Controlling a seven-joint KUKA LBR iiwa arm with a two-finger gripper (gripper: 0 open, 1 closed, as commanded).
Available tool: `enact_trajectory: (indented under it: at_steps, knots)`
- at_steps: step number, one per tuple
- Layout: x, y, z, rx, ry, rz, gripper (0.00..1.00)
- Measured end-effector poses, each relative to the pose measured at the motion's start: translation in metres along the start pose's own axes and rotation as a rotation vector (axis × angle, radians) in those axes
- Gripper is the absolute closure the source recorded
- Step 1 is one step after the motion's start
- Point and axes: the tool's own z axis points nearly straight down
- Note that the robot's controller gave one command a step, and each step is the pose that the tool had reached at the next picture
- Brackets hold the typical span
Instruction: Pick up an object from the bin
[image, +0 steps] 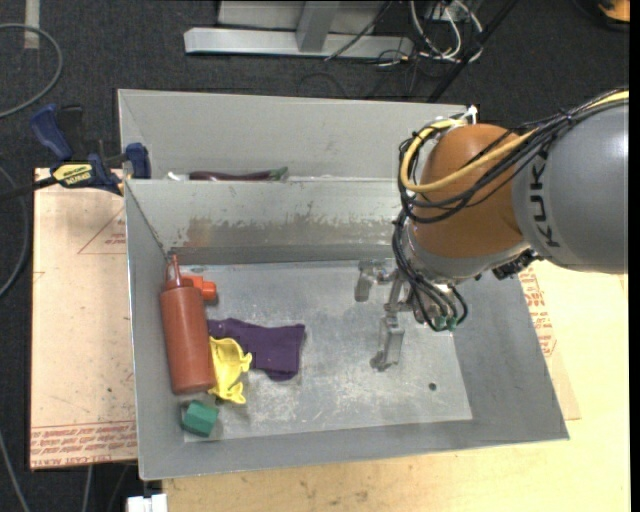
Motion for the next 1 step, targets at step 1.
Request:
enact_trajectory:
  at_steps: [1]
  knots:
    - [-0.0017,0.0000,-0.0044,0.000,-0.008,0.001,0.00]
